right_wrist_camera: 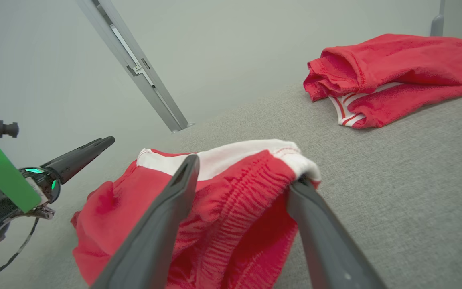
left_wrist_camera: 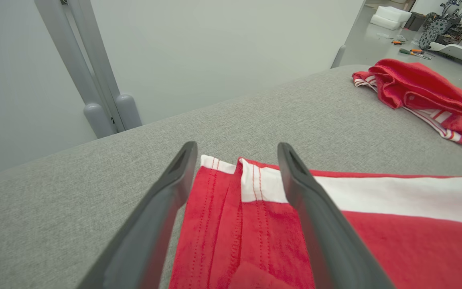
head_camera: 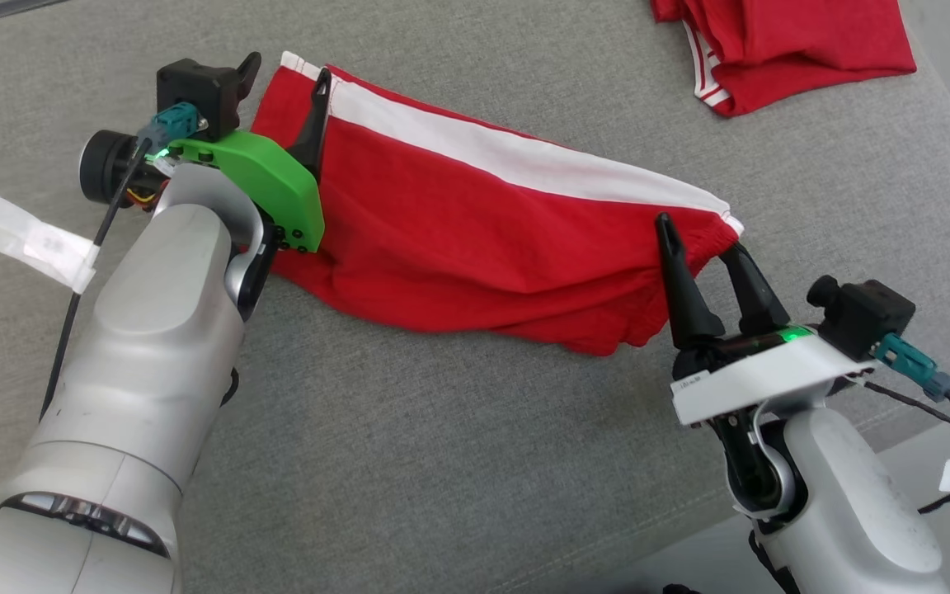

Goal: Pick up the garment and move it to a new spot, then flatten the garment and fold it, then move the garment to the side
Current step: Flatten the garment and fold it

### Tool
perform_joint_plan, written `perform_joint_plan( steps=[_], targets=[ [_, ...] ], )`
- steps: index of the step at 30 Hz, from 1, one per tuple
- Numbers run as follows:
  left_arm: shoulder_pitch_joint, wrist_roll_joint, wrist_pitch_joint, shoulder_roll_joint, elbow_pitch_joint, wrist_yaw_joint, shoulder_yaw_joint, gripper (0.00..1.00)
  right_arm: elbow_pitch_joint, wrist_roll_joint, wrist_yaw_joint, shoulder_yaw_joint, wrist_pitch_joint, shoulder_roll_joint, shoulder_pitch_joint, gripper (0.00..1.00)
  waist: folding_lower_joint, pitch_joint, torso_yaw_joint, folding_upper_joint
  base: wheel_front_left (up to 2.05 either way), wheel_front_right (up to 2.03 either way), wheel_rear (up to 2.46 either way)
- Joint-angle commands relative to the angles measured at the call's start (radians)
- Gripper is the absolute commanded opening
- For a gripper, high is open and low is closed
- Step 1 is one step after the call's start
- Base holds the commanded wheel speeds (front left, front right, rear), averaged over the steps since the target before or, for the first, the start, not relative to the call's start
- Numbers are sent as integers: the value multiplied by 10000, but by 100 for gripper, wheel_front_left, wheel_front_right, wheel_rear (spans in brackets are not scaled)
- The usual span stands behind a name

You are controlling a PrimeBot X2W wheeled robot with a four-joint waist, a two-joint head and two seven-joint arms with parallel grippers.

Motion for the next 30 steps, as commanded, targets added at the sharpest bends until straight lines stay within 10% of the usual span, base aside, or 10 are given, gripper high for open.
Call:
perform_joint_plan(
  steps=[1, 16, 30],
  targets=[
    [170, -183, -47, 98, -63, -26, -20, 100, -201, -167, -3, -116, -26, -111, 276, 100, 0, -308, 194, 0, 0, 0, 0],
    [345, -1370, 18, 1323, -964, -28, -675, 100, -1256, -606, -3, -643, -26, -170, 1912, 100, 0, -1116, -247, 0, 0, 0, 0],
    [455, -2966, 2902, 2647, -2213, -27, -3014, 100, -1408, -837, -3, -392, -27, 197, 1744, 100, 0, -813, -1036, 0, 0, 0, 0]
  ],
)
